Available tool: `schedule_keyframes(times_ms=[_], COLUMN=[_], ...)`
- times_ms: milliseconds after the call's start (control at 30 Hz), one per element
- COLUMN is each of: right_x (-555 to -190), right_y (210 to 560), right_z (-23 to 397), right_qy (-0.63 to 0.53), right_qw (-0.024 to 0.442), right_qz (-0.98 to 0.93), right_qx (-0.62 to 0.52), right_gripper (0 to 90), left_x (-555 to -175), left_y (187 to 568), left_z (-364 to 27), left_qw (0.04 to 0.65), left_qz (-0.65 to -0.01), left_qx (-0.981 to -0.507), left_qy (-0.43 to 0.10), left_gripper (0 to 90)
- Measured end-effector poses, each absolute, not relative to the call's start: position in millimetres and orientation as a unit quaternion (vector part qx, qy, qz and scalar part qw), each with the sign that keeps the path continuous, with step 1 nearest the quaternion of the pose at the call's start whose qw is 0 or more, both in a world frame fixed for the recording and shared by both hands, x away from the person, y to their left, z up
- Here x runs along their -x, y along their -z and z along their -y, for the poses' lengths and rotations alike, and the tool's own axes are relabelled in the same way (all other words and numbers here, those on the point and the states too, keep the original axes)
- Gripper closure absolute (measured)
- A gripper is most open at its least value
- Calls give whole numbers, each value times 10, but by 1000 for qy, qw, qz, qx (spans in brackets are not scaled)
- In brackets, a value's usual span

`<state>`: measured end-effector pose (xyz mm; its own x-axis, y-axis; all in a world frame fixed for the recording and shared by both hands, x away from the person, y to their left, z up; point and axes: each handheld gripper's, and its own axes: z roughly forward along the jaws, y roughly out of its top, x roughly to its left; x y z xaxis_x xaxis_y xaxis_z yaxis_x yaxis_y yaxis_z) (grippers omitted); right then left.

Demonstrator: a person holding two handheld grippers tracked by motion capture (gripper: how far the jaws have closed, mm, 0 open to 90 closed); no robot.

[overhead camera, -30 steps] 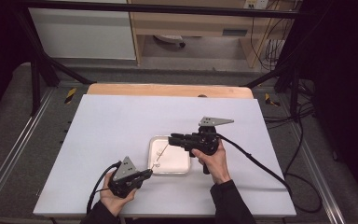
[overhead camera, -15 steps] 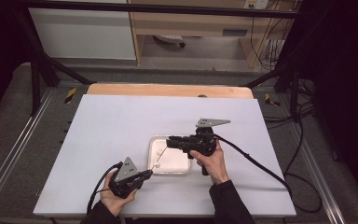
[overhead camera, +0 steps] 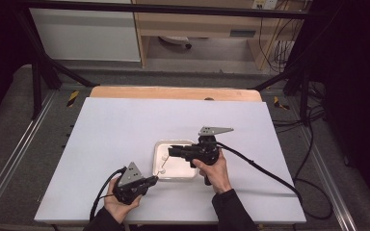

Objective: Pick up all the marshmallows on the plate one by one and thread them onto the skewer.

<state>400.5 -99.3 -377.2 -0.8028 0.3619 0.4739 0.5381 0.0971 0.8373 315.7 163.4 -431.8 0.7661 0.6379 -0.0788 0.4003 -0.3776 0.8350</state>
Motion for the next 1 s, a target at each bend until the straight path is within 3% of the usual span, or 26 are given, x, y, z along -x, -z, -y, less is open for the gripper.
schedule_keyframes(times_ms=[1000], right_x=[-3924], right_y=[3903], right_z=[896], right_qy=[607], right_qw=[74], right_qz=[735], right_qx=[295], right_gripper=[830], left_x=[-3125], left_y=[4322], left_z=[-1599], left_qw=[451], left_qz=[-319], left_qx=[-821], left_qy=[-147], left_gripper=[892])
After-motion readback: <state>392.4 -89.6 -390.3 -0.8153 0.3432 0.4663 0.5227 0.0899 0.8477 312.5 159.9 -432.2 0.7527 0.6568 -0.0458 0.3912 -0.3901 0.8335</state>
